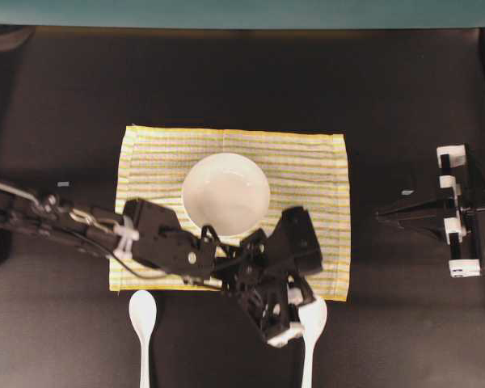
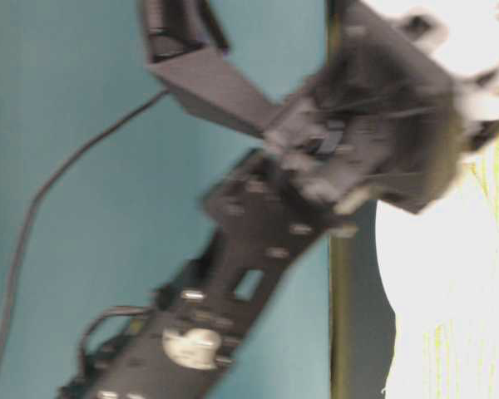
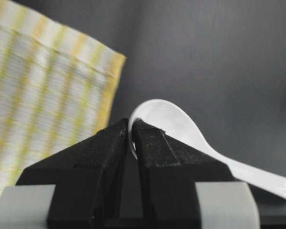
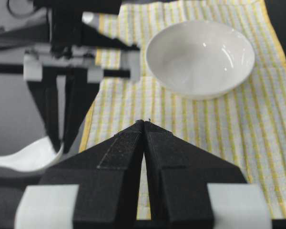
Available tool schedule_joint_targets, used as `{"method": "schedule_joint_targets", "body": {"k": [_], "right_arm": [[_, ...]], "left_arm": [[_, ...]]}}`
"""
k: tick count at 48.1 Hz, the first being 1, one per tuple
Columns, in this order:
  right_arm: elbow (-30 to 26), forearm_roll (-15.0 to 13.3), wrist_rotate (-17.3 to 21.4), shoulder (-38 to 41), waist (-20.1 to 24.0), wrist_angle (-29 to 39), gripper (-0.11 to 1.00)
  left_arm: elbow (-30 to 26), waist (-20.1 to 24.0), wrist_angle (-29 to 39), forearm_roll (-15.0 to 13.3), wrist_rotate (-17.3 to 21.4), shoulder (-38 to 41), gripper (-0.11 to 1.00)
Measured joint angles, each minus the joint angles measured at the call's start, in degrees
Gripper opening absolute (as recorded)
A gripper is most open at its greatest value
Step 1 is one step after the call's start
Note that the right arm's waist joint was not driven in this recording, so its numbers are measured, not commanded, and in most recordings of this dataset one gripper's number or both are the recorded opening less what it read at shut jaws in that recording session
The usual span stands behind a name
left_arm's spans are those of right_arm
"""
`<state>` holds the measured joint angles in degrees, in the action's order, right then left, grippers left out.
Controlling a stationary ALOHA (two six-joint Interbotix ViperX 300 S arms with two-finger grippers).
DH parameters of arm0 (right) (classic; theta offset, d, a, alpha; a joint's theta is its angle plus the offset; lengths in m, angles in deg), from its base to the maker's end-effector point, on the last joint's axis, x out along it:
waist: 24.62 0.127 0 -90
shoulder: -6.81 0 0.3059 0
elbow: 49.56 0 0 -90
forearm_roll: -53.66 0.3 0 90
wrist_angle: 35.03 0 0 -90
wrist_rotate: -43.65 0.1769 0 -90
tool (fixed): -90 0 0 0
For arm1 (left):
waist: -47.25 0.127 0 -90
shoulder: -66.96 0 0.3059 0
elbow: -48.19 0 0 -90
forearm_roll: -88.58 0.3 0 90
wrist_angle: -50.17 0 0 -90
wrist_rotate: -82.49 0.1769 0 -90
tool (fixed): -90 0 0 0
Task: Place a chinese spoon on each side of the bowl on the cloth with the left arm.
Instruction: 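Lift the spoon and place it upright on the cloth right of the bowl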
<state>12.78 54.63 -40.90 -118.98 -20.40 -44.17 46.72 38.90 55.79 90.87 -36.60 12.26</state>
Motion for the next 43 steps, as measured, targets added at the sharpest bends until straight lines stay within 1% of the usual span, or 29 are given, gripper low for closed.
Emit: {"method": "schedule_joint_targets", "body": {"k": [3,8,14,18,24,30,43], "right_arm": [[0.1,0.0,0.0,-0.4,-0.1,0.4,0.0],[0.1,0.0,-0.1,-1.0,-0.1,0.8,0.0],[0.1,0.0,0.0,-1.4,-0.1,1.4,0.0],[0.1,0.0,-0.1,-1.7,-0.1,1.6,0.0],[0.0,0.0,0.0,-2.0,-0.1,1.7,0.0],[0.1,0.0,0.0,-2.1,-0.1,2.0,0.0],[0.1,0.0,0.0,-2.2,-0.1,2.1,0.0]], "left_arm": [[-0.4,1.4,2.5,0.0,0.7,-1.4,0.07],[-1.2,4.7,7.0,0.1,3.1,-3.9,0.07],[-4.2,10.1,12.8,0.1,6.6,-6.9,0.07],[-6.4,13.3,16.1,0.1,9.6,-7.3,0.07],[-8.0,16.7,18.6,0.1,13.2,-6.9,0.07],[-8.4,17.9,18.9,0.1,14.3,-6.4,0.07],[-7.6,17.9,18.1,0.1,15.6,-3.7,0.07]]}}
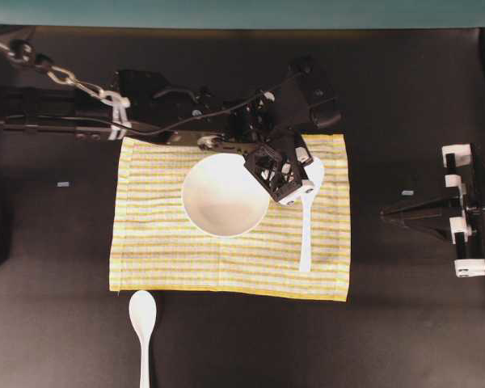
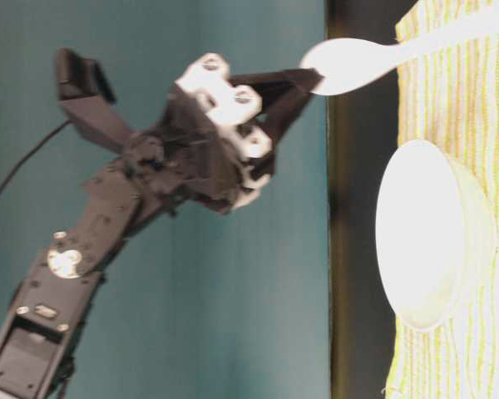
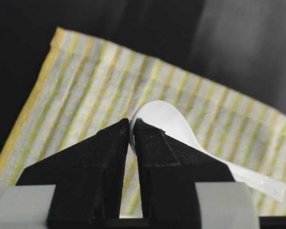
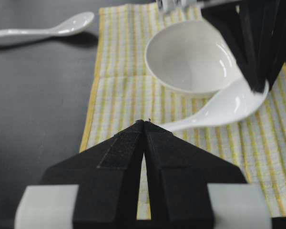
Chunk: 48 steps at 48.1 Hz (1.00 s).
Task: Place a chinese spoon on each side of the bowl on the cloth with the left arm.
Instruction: 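Lift the spoon and place it upright on the cloth right of the bowl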
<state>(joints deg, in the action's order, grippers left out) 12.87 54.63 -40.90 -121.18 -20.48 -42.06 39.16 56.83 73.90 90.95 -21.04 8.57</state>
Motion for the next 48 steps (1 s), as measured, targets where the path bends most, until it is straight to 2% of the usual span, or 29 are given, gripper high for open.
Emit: {"method": "schedule_joint_targets", "body": {"k": [12,26,48], "right_arm": [[0.0,0.0,0.0,0.0,0.0,0.0,0.0],[0.1,0.0,-0.1,0.0,0.0,0.0,0.0],[0.4,0.0,0.0,0.0,0.0,0.0,0.0]], "left_arm": [[0.7,1.2,-3.4,0.0,0.6,2.4,0.07],[3.2,2.9,-9.3,0.0,4.8,5.4,0.07],[5.5,3.3,-15.3,0.0,4.9,7.2,0.07]]}}
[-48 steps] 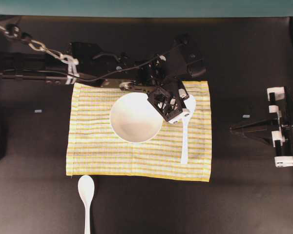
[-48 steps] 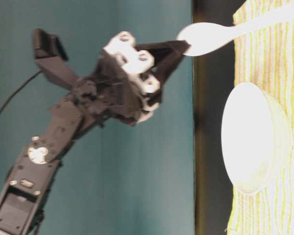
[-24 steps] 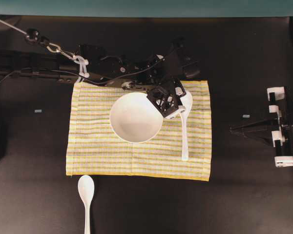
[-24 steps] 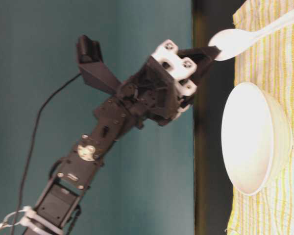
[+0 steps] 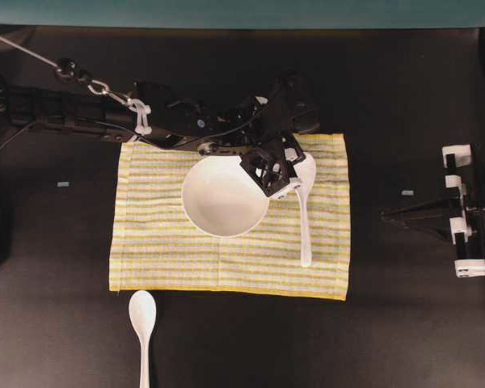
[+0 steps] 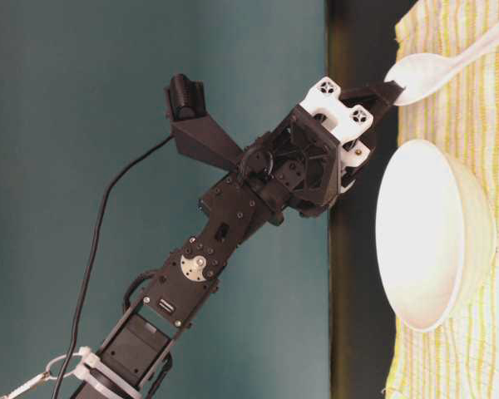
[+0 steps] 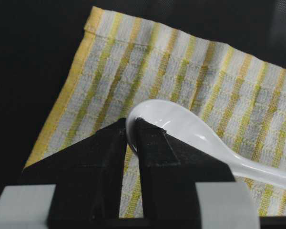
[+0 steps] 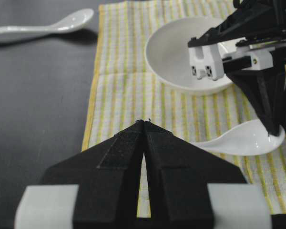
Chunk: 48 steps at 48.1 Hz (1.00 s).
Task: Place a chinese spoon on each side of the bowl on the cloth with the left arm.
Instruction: 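Lift the spoon and place it upright on the cloth right of the bowl, then release the spoon and move the left gripper to the left white spoon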
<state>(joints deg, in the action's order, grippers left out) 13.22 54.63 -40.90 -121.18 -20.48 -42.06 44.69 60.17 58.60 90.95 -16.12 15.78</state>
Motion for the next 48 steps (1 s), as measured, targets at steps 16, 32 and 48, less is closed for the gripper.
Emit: {"method": "schedule_joint_targets", "body": {"k": [16,32,48], "right_arm": [[0.1,0.0,0.0,0.0,0.0,0.0,0.0],[0.4,0.0,0.0,-0.1,0.0,0.0,0.0],[0.4,0.0,0.0,-2.0,0.0,1.7,0.0]], "left_arm": [[0.4,0.0,-0.3,0.0,0.4,0.3,0.56],[1.1,-0.4,-2.4,0.0,0.0,-0.3,0.84],[10.5,-6.4,3.7,0.0,-2.5,-15.6,0.84]]}}
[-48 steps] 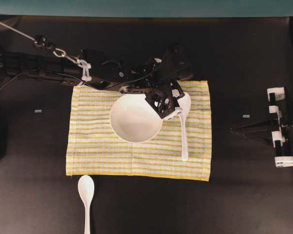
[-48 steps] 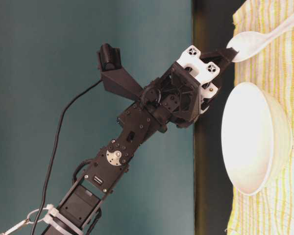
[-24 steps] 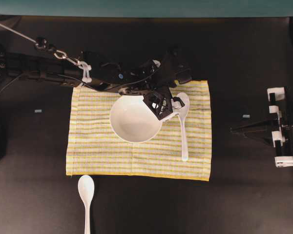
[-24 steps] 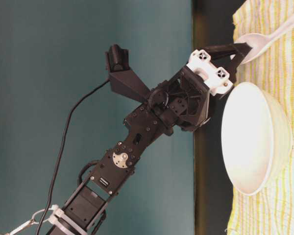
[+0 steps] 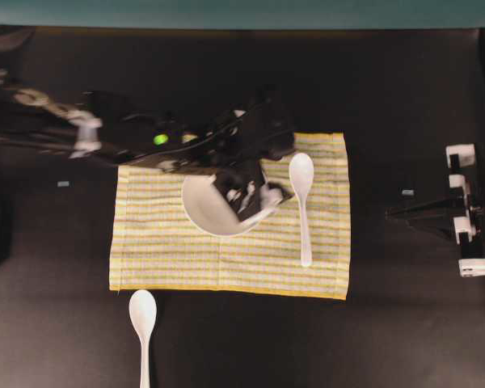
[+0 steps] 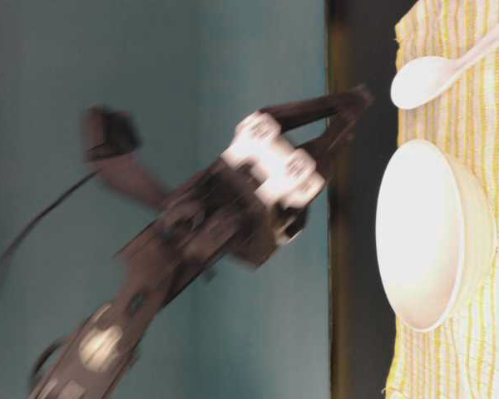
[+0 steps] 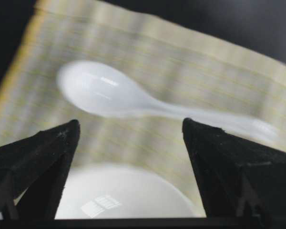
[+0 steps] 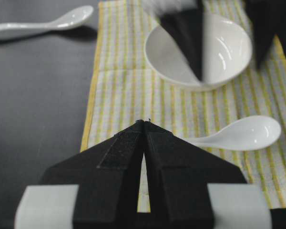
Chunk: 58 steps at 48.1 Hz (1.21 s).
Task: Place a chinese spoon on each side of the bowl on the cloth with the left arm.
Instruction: 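Release the spoon and move the left gripper to the left white spoon, then grasp the left white spoon's bowl end with the left gripper and lift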
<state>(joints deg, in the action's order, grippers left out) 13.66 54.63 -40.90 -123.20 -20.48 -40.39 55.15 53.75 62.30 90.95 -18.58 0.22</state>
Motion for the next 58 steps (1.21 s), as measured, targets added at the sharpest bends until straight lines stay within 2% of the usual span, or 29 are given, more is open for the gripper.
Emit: {"method": "schedule_joint_targets", "body": {"k": [4,11,17,21,25,32,38,50,58], "right_arm": [[0.0,0.0,0.0,-0.8,0.0,0.2,0.0],[0.0,0.0,-0.1,-1.6,0.0,0.2,0.0],[0.0,0.0,0.0,-1.8,0.0,0.2,0.0],[0.0,0.0,0.0,-1.8,0.0,0.3,0.0],[0.0,0.0,0.0,-1.8,0.0,0.2,0.0],[0.0,0.0,0.0,-1.8,0.0,0.2,0.0],[0.0,0.0,0.0,-1.8,0.0,0.2,0.0],[0.0,0.4,0.0,-1.8,0.0,0.2,0.0],[0.0,0.4,0.0,-1.8,0.0,0.2,0.0]], "left_arm": [[4.6,-2.9,1.4,0.0,-1.1,-5.6,0.84],[16.6,-9.2,1.8,0.1,-7.5,-18.7,0.83],[26.3,-10.9,0.9,0.1,-16.6,-25.6,0.83],[33.8,-11.6,-2.3,0.1,-25.5,-29.6,0.83],[38.5,-12.9,-6.0,0.0,-29.6,-32.1,0.83],[45.0,-15.1,-12.9,0.1,-32.3,-33.3,0.83],[47.3,-16.2,-16.1,0.1,-34.2,-31.6,0.83],[45.2,-20.8,-17.6,0.0,-34.6,-22.8,0.83],[42.8,-20.9,-19.2,0.1,-34.4,-17.6,0.83]]}}
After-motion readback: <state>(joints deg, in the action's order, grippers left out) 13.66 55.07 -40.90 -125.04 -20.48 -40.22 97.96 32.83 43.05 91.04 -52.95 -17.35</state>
